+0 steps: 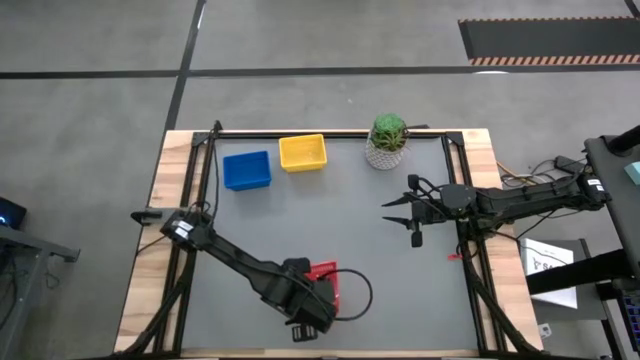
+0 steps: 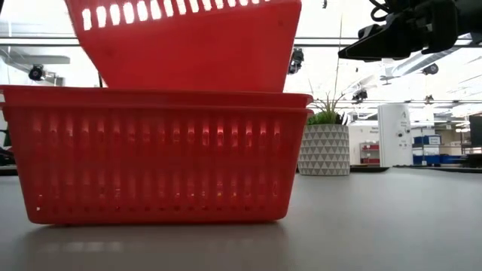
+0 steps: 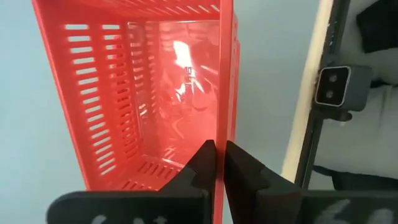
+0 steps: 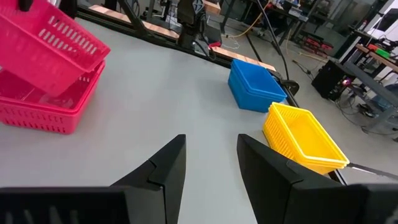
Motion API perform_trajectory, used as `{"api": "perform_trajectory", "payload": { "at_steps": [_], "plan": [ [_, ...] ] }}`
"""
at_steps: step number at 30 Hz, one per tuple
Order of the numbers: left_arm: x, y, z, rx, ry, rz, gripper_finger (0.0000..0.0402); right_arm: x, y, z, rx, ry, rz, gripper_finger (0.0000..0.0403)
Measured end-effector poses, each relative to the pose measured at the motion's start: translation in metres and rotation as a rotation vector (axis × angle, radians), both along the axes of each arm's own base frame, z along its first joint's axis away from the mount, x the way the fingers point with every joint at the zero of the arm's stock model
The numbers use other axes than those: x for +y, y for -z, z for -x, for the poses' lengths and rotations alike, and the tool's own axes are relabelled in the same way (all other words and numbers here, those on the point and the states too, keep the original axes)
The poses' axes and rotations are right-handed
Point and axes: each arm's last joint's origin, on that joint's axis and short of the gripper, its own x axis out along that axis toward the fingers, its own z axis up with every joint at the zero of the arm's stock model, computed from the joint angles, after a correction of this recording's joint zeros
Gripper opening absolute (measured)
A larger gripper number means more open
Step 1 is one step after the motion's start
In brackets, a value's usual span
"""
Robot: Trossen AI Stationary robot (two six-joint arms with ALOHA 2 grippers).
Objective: Stack baskets by color
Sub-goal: Stack the red basket on top of the red basket
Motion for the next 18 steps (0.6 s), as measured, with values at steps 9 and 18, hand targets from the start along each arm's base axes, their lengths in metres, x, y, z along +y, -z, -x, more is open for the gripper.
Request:
{"api": "perform_trajectory", "payload": {
  "at_steps": [9,18],
  "plan": [
    [-0.0005,0.0052,0.0007,0.024,-0.021,0.006,0.0049,0.0000,0.0004,0.0001,0.003,0.002,-0.009,0.0137],
    [-0.0001,0.0081,0.0011,0.034,-0.021,0.002,0.0085,0.0000,0.0006,0.0001,0.004,0.005,-0.017,0.0137]
  ]
}}
